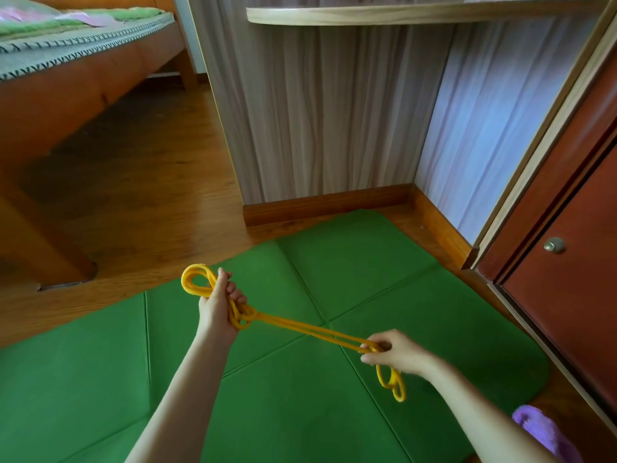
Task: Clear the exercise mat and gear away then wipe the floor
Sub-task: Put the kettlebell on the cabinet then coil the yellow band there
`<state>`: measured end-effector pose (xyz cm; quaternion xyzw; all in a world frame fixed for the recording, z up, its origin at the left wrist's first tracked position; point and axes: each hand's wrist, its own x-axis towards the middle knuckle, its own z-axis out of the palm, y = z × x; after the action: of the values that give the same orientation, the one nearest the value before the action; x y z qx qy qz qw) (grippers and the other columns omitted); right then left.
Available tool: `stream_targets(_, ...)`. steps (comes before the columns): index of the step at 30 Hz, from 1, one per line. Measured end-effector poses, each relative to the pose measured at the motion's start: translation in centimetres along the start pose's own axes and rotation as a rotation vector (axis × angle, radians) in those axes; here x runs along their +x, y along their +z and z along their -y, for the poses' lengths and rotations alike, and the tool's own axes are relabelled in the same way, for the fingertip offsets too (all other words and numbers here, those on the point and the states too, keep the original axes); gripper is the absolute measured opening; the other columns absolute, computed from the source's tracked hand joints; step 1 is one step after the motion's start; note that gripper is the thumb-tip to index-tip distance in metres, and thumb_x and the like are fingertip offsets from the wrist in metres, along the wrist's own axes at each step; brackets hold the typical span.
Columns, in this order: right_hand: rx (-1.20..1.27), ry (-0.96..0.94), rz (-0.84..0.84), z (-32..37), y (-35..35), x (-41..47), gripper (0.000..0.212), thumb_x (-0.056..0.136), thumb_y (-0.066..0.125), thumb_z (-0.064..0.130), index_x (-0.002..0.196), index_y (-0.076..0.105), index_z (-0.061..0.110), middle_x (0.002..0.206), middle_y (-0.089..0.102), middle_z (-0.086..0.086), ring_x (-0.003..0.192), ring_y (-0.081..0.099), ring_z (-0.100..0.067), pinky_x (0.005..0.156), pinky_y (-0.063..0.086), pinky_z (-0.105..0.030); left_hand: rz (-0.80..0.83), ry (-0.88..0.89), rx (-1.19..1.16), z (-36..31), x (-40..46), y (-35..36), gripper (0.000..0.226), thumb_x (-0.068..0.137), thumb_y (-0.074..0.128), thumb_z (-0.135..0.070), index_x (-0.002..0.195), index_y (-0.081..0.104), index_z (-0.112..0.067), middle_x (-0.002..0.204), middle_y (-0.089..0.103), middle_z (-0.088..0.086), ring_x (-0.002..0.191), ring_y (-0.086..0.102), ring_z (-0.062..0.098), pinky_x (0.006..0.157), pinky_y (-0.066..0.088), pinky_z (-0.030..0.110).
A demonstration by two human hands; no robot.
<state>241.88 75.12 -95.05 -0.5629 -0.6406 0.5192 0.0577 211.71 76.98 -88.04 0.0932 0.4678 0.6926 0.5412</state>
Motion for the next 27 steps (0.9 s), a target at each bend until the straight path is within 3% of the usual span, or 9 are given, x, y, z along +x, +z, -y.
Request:
stream_targets(2, 0.033, 0.014, 0.033, 0.0, -0.6, -0.1, 0.015, 0.086, 0.066, 0.024, 0.098, 0.061, 0.029, 0.089, 0.063, 0.009, 0.093, 0.059, -0.010, 0.095, 0.045, -0.031, -0.068, 0.026, -0.016, -0.2, 0.4, -0.7, 0.023, 0.097, 0.049, -0.027, 0.078, 0.049, -0.014, 0.040, 0.040, -0.011, 0.033, 0.037, 0.001, 0.037, 0.035, 0.014)
stream_targets(4, 0.155, -0.014, 0.101, 1.0, -1.0, -0.3, 0.025, 0.090, 0.060, 0.018, 0.114, 0.059, 0.017, 0.094, 0.066, 0.004, 0.095, 0.062, -0.010, 0.092, 0.047, -0.025, -0.152, 0.061, -0.066, -0.7, 0.9, -1.3, 0.025, 0.096, 0.050, -0.027, 0.075, 0.048, -0.014, 0.038, 0.042, -0.011, 0.033, 0.038, 0.000, 0.037, 0.036, 0.014)
stream_targets(7, 0.362, -0.036, 0.172, 2.9, -1.7, -0.7, 0.024, 0.095, 0.049, 0.017, 0.113, 0.056, 0.004, 0.102, 0.068, -0.006, 0.089, 0.067, -0.011, 0.077, 0.053, -0.022, -0.292, 0.100, -0.152, -1.8, 1.6, -2.4, 0.026, 0.095, 0.053, -0.028, 0.072, 0.047, -0.015, 0.037, 0.044, -0.012, 0.033, 0.039, 0.000, 0.038, 0.035, 0.015)
stream_targets(10, 0.585, -0.048, 0.167, 3.3, -2.8, -1.3, 0.031, 0.096, 0.044, 0.022, 0.114, 0.058, 0.003, 0.111, 0.067, -0.016, 0.096, 0.067, -0.020, 0.081, 0.054, -0.027, -0.390, 0.137, -0.171, -2.4, 2.1, -4.2, 0.026, 0.094, 0.054, -0.028, 0.072, 0.046, -0.016, 0.041, 0.044, -0.011, 0.033, 0.039, 0.001, 0.039, 0.034, 0.015)
stream_targets(13, 0.847, -0.113, -0.069, 1.8, -3.9, -1.7, 0.032, 0.099, 0.038, 0.022, 0.112, 0.059, 0.002, 0.110, 0.067, -0.016, 0.097, 0.067, -0.024, 0.081, 0.056, -0.030, -0.439, 0.175, -0.098, -2.5, 2.1, -6.1, 0.026, 0.094, 0.055, -0.025, 0.072, 0.045, -0.016, 0.056, 0.042, -0.006, 0.033, 0.038, 0.000, 0.038, 0.033, 0.016)
stream_targets(17, 1.227, -0.032, -0.595, -0.9, -6.1, -2.2, 0.031, 0.100, 0.036, 0.026, 0.090, 0.057, 0.006, 0.088, 0.062, -0.009, 0.071, 0.065, -0.015, 0.062, 0.053, -0.023, -0.451, 0.209, 0.018, -2.2, 1.6, -8.3, 0.027, 0.095, 0.053, -0.023, 0.071, 0.042, -0.018, 0.050, 0.041, -0.008, 0.031, 0.036, 0.001, 0.036, 0.033, 0.016)
stream_targets(22, 1.369, 0.015, -0.699, -1.3, -6.9, -2.4, 0.026, 0.099, 0.043, 0.020, 0.084, 0.058, 0.005, 0.074, 0.063, -0.005, 0.059, 0.065, -0.011, 0.050, 0.052, -0.018, -0.456, 0.135, 0.043, -1.1, 1.1, -8.9, 0.026, 0.095, 0.053, -0.021, 0.072, 0.042, -0.019, 0.060, 0.040, -0.004, 0.030, 0.037, 0.000, 0.035, 0.033, 0.015)
stream_targets(24, 1.305, 0.072, -0.733, -0.5, -6.4, -2.0, 0.020, 0.098, 0.045, 0.015, 0.087, 0.058, 0.004, 0.078, 0.060, -0.007, 0.063, 0.060, -0.014, 0.050, 0.051, -0.019, -0.417, 0.124, 0.065, -0.5, 0.9, -8.1, 0.025, 0.095, 0.054, -0.020, 0.072, 0.043, -0.018, 0.059, 0.041, -0.003, 0.030, 0.037, 0.000, 0.034, 0.033, 0.015)
stream_targets(27, 0.699, 0.303, -0.732, -0.5, -4.7, -0.9, 0.032, 0.093, 0.051, 0.005, 0.124, 0.052, 0.001, 0.107, 0.060, -0.017, 0.088, 0.061, -0.025, 0.075, 0.049, -0.032, -0.283, 0.103, 0.065, 0.6, 0.6, -5.6, 0.023, 0.094, 0.055, -0.018, 0.074, 0.044, -0.018, 0.043, 0.042, -0.009, 0.031, 0.036, 0.001, 0.034, 0.031, 0.015)
